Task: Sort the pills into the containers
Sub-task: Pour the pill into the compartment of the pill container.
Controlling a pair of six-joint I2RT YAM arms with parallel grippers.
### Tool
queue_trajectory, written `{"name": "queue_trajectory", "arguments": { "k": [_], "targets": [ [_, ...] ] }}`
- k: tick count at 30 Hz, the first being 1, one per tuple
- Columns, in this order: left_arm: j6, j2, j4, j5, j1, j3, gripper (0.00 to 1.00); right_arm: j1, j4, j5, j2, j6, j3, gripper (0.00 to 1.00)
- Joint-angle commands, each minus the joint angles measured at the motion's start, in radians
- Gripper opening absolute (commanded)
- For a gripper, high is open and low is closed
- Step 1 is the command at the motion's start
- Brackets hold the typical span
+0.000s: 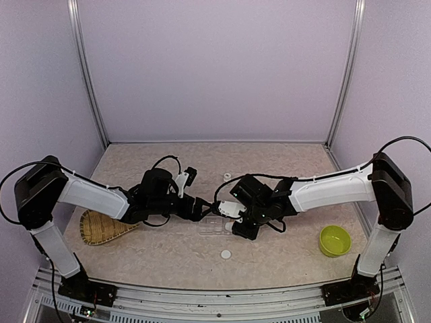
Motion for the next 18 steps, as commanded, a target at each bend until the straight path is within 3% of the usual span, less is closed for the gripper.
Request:
{"name": "queue_trajectory", "arguments": {
  "k": [1,18],
  "targets": [
    [0.005,0.016,0.014,0.013,0.004,0.013,0.99,0.012,-0.04,0.026,0.02,-0.009,0.033,0.18],
    [0.004,0.018,0.014,0.012,0.004,0.015,0.99,0.017,-0.039,0.025,0.016,-0.017,0.04,0.19]
  ]
}}
